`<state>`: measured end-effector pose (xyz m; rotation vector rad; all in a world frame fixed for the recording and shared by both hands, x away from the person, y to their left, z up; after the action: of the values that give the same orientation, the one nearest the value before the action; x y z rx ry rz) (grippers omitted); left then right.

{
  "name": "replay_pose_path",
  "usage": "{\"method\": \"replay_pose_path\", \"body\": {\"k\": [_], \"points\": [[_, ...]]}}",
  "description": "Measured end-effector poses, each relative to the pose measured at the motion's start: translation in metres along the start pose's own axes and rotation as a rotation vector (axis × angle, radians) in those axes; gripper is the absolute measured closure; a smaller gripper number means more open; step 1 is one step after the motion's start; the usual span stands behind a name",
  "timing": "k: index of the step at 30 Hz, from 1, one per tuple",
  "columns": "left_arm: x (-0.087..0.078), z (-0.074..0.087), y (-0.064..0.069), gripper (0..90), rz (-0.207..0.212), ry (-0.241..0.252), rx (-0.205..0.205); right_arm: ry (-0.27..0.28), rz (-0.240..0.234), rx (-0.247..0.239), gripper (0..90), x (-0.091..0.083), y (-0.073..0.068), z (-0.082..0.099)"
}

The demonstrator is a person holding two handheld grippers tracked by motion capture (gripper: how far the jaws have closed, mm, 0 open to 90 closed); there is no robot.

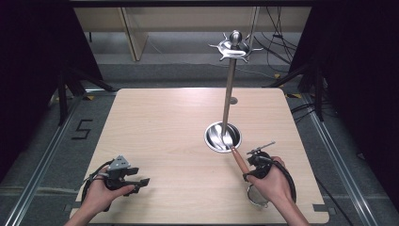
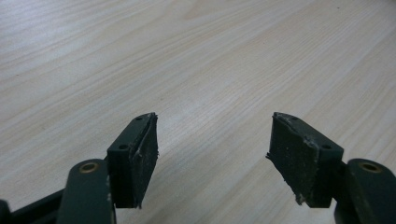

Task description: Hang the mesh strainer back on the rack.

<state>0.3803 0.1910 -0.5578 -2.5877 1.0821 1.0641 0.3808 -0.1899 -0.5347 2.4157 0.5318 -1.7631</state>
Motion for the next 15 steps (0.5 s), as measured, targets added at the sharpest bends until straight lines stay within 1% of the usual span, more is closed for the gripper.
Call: {"method": "replay_pose_path", "body": {"k": [1, 2, 3, 4, 5, 6, 7, 8, 9, 10, 11, 13, 14, 15], "points": [[-0.001, 0.001, -0.001, 31.9, 0.000, -0.008, 0.010, 0.000, 0.000, 0.000, 70.0, 0.000, 0.000, 0.000], [-0.001, 0.001, -0.001, 31.9, 0.000, -0.007, 0.009, 0.017, -0.010, 0.005, 70.0, -0.001, -0.001, -0.001], [-0.001, 0.000, -0.001, 31.9, 0.001, -0.006, 0.012, 0.050, -0.008, -0.020, 70.0, -0.003, 0.001, -0.003], [-0.001, 0.001, -0.001, 31.9, -0.001, -0.012, 0.014, 0.050, -0.008, -0.020, 70.0, -0.003, 0.001, -0.003], [-0.001, 0.000, -0.001, 31.9, 0.000, -0.005, 0.005, 0.038, -0.004, 0.009, 70.0, -0.005, 0.000, -0.002], [0.000, 0.000, -0.001, 31.9, 0.000, -0.003, 0.003, 0.090, -0.014, -0.022, 70.0, -0.005, 0.001, -0.005], [0.000, 0.000, -0.001, 31.9, 0.002, -0.002, 0.003, 0.090, -0.014, -0.022, 70.0, -0.005, 0.001, -0.005], [0.000, 0.000, 0.000, 31.9, 0.003, -0.002, 0.004, 0.109, -0.015, -0.020, 70.0, -0.006, 0.001, -0.006], [0.000, 0.000, 0.000, 31.9, 0.002, -0.002, 0.003, 0.109, -0.015, -0.020, 70.0, -0.006, 0.001, -0.006], [0.000, 0.000, 0.000, 31.9, 0.001, -0.002, 0.003, 0.113, -0.027, -0.033, 70.0, -0.008, 0.001, -0.005], [0.000, 0.000, 0.000, 31.9, 0.000, -0.003, 0.002, 0.128, -0.030, -0.056, 70.0, -0.009, 0.002, -0.006], [0.000, 0.000, 0.000, 31.9, 0.003, -0.001, 0.002, 0.159, -0.036, -0.054, 70.0, -0.013, 0.002, -0.008], [0.000, 0.000, -0.001, 31.9, 0.002, -0.002, 0.002, 0.163, -0.032, -0.066, 70.0, -0.013, 0.003, -0.009], [0.000, 0.000, 0.000, 31.9, 0.003, -0.002, 0.002, 0.163, -0.032, -0.066, 70.0, -0.013, 0.003, -0.009]]}}
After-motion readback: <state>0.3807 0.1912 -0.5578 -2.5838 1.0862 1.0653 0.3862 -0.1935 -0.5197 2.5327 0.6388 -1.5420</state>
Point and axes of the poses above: each handheld gripper's, and its own axes: x roughly forward along the jaws, z roughly out of its underside, y roughly to its right, the point moved 9 cm from there along x, roughly forward along the jaws, and after that the axes turned 2 degrees about x, right-handed, at the moved point
